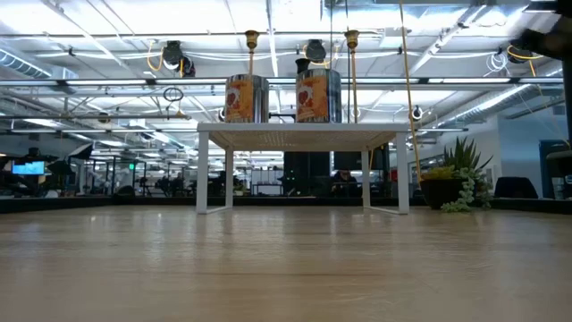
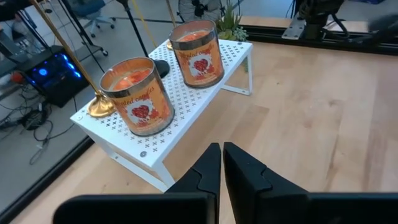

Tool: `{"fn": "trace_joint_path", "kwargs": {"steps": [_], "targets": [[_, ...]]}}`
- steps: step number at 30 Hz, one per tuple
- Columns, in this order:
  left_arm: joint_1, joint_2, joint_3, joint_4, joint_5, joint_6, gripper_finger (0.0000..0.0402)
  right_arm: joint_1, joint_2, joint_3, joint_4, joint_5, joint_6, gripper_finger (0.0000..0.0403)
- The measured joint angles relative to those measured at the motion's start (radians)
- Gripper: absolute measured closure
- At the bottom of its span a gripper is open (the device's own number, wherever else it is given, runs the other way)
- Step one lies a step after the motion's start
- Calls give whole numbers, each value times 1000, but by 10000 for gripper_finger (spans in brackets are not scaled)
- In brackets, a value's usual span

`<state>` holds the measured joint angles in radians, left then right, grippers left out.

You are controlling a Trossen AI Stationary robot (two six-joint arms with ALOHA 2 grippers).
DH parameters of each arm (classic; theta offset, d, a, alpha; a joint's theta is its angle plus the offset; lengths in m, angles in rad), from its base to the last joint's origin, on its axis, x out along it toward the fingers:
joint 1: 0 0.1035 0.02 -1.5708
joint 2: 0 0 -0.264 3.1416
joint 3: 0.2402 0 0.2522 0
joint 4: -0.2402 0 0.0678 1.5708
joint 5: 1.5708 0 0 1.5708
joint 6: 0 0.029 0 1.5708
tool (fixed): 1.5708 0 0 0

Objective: Pick & Place candle stick holders
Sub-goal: Put the brown scented candle on the shelf aligned with the other golden candle holder

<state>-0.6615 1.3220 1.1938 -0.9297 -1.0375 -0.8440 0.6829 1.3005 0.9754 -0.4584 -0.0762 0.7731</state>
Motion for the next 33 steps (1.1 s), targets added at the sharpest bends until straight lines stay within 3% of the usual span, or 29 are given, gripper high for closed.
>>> {"fn": "trace_joint_path", "kwargs": {"steps": [3,6,10,20,27,33], "targets": [[0,0,0,0,0,-2,377,100,31,-35,60,-34,166,251],[0,0,0,0,0,-12,388,170,51,-35,87,-28,231,257],[0,0,0,1,13,-34,398,215,60,-36,72,-7,237,266],[0,0,0,1,27,-32,377,271,60,-46,93,106,253,271],[0,0,0,4,81,-34,398,271,60,-178,311,126,277,271],[0,0,0,16,89,-34,377,271,60,-253,436,103,198,271]]}}
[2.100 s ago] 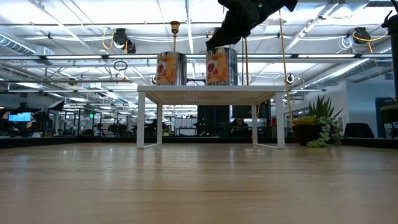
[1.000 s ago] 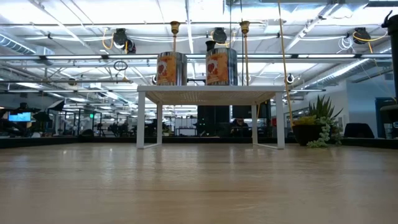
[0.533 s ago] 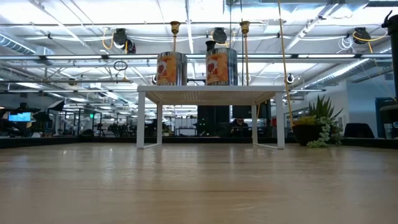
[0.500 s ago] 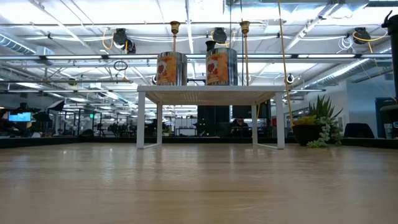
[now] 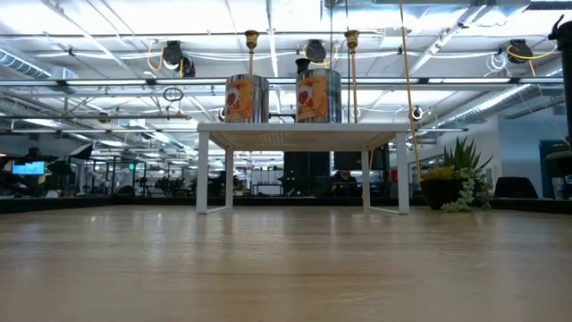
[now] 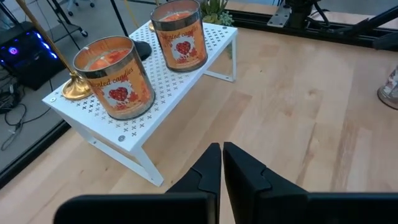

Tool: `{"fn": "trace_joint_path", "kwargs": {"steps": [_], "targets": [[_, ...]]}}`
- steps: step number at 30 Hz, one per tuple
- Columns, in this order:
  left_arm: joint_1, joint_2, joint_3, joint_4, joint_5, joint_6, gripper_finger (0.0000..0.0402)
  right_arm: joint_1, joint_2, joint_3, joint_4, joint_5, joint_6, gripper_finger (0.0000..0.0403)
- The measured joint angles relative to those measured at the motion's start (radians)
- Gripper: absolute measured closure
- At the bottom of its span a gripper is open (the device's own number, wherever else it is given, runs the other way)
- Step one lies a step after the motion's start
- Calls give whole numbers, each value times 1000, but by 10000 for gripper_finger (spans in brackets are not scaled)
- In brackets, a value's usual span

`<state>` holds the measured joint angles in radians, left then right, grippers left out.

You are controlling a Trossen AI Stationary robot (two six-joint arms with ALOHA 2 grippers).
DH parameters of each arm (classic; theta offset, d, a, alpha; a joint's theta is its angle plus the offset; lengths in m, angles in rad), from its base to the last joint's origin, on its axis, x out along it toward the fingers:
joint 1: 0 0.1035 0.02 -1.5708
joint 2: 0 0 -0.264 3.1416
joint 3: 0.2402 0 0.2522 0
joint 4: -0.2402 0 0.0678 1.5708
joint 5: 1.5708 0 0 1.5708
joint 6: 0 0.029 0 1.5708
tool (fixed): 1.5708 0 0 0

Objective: Pick & Place candle stick holders
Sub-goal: Put the brown scented candle on the shelf aligned with the other golden candle holder

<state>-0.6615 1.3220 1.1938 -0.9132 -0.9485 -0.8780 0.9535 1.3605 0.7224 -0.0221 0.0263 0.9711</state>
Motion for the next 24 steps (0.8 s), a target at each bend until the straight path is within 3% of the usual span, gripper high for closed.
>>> {"fn": "trace_joint_path", "kwargs": {"steps": [4,8,16,24], "targets": [[0,0,0,2,0,-1,377,0,0,-2,-7,38,-151,271],[0,0,0,3,0,-3,392,0,0,-2,-6,50,-187,282],[0,0,0,3,0,-3,381,-9,-9,0,-58,3,-228,391],[0,0,0,4,-3,3,386,-96,-86,1,-242,4,-352,397]]}}
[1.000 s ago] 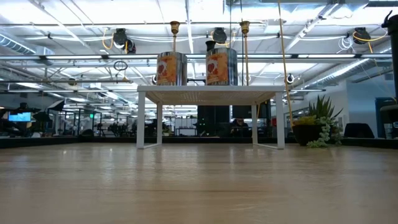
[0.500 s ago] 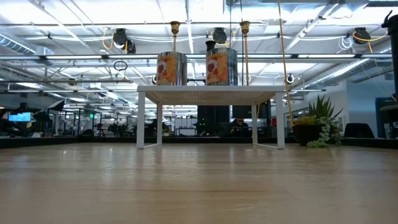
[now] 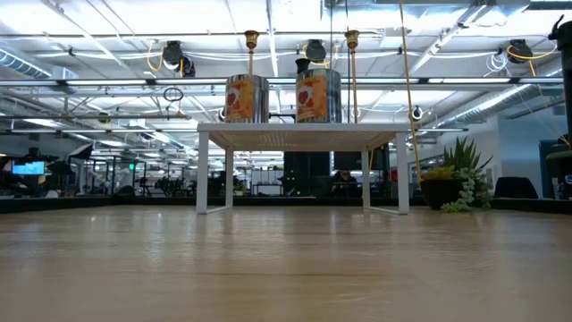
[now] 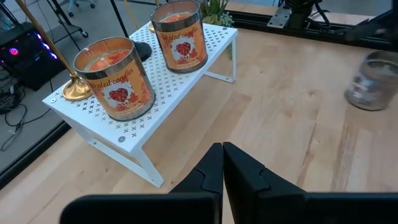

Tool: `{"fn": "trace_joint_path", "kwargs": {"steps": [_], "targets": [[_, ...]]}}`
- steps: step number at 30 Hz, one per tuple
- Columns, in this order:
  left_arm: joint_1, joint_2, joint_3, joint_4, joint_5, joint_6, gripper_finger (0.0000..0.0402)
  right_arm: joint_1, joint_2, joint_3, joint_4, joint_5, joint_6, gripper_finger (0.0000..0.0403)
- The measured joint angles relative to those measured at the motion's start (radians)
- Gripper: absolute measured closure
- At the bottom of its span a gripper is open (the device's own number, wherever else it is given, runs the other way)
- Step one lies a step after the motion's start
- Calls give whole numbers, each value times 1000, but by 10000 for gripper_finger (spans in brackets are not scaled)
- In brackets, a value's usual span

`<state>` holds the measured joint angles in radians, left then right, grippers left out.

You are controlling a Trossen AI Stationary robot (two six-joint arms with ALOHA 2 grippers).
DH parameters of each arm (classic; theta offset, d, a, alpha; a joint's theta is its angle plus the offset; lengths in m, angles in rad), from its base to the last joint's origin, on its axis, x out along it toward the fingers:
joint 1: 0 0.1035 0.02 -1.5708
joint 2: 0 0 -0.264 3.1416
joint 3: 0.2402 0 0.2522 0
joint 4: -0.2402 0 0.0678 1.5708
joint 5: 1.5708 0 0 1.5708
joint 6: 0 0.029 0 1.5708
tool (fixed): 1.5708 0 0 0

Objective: Pick & Place candle stick holders
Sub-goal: Put the brown scented candle on the shelf aligned with the other golden candle holder

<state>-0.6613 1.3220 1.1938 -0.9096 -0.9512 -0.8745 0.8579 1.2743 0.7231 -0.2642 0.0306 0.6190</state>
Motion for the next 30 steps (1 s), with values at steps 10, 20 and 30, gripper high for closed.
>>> {"fn": "trace_joint_path", "kwargs": {"steps": [10,20,30], "targets": [[0,0,0,0,0,2,379,-134,-143,5,71,197,-322,400],[0,0,0,0,-21,5,395,-365,-271,56,182,161,-555,402],[3,0,0,0,-71,16,377,-619,-172,451,-408,162,-678,397]]}}
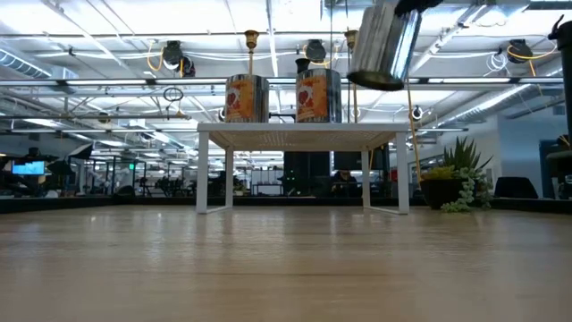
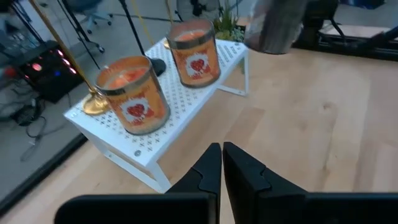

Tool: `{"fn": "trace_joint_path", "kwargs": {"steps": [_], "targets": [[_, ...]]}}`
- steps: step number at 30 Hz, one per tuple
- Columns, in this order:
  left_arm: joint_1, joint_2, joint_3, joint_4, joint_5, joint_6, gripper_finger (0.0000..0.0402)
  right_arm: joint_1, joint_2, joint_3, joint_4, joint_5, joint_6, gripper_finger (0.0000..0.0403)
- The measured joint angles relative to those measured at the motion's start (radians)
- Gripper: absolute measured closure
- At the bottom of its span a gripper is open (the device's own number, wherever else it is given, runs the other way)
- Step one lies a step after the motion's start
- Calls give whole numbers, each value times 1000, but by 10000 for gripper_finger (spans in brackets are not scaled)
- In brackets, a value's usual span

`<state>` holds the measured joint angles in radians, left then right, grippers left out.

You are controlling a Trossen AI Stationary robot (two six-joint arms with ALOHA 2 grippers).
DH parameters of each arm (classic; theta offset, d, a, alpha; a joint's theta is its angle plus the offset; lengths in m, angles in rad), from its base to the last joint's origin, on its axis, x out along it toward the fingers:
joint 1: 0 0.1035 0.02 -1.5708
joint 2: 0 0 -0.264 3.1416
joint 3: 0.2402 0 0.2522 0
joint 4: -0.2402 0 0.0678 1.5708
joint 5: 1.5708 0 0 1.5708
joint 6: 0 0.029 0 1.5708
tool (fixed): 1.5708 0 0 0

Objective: Pick & Place candle stick holders
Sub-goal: Put the brown scented candle on the shelf aligned with the other golden candle holder

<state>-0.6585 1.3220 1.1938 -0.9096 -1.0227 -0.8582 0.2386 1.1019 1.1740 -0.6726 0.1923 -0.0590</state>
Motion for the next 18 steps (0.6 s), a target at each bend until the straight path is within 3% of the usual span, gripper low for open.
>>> {"fn": "trace_joint_path", "kwargs": {"steps": [6,10,18], "targets": [[27,0,0,0,-25,61,396,-216,60,44,-83,-24,-94,396],[51,0,0,0,-25,69,394,-343,86,44,-91,-119,-146,397],[94,0,0,-1,-24,71,375,-478,127,46,-92,-228,-196,397]]}}
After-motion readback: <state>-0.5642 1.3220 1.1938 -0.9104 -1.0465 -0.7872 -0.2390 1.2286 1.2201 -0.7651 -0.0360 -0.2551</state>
